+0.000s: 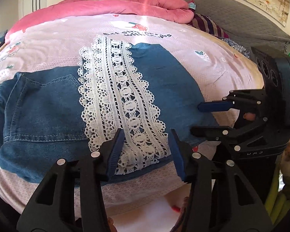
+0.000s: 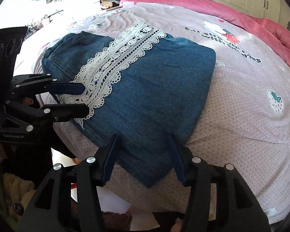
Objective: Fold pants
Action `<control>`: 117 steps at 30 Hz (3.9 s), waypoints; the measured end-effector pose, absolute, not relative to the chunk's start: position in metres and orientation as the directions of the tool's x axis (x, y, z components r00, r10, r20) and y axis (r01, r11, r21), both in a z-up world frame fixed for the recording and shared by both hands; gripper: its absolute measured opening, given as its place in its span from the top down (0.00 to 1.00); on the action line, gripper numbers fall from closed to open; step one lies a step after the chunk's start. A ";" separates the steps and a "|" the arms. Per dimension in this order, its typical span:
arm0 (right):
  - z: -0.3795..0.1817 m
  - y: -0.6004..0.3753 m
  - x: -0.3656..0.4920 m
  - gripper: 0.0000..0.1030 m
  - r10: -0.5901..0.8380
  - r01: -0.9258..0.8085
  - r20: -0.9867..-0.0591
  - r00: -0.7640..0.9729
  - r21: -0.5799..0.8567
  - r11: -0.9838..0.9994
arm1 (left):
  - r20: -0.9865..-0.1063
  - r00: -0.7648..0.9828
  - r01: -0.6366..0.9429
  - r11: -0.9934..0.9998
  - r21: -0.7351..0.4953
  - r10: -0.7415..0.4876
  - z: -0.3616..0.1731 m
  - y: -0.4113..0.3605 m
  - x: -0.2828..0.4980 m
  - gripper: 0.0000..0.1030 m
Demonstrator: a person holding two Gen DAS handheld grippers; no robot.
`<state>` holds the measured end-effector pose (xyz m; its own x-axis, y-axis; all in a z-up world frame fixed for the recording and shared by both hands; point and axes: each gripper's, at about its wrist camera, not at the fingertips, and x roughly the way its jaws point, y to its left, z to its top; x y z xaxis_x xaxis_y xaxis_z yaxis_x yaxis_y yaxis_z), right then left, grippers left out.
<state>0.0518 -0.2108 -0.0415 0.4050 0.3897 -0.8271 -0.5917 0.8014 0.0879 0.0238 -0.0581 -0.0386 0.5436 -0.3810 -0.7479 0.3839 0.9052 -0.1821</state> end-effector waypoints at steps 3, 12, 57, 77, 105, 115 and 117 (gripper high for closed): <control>-0.033 -0.211 0.050 0.49 0.393 -0.588 -0.821 0.414 0.088 0.804 | -0.735 0.568 0.366 0.914 -0.177 -0.370 -0.027 -0.049 0.019 0.59; 0.001 -0.207 0.043 0.41 0.448 -0.586 -0.771 0.453 0.121 0.801 | -0.695 0.649 0.271 0.947 -0.170 -0.311 0.009 -0.018 0.008 0.37; 0.032 0.005 0.152 0.08 0.560 -0.816 -0.791 0.247 0.141 0.560 | -0.716 0.643 -0.072 0.909 -0.411 -0.273 -0.032 0.110 0.003 0.10; -0.012 0.091 0.182 0.60 0.464 -0.872 -0.885 -0.044 0.261 0.414 | -0.683 0.650 -0.103 0.851 -0.515 -0.334 -0.045 0.126 0.022 0.10; 0.072 -0.128 0.177 0.66 0.743 -0.793 -0.658 0.122 0.385 0.472 | -0.617 0.669 0.155 0.890 -0.428 -0.413 0.023 0.009 0.055 0.48; 0.045 -0.188 0.165 0.63 0.768 -0.750 -0.623 0.146 0.436 0.496 | -0.659 0.624 0.212 0.903 -0.375 -0.420 0.009 -0.030 0.056 0.48; 0.042 -0.197 0.163 0.62 0.767 -0.742 -0.622 0.161 0.436 0.509 | -0.668 0.611 0.222 0.901 -0.372 -0.426 0.007 -0.037 0.055 0.47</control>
<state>0.1632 -0.1972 0.0417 0.1607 0.7667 -0.6216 -0.7417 0.5093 0.4365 0.0545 -0.0370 0.0067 0.6106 -0.4260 -0.6676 0.2215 0.9012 -0.3724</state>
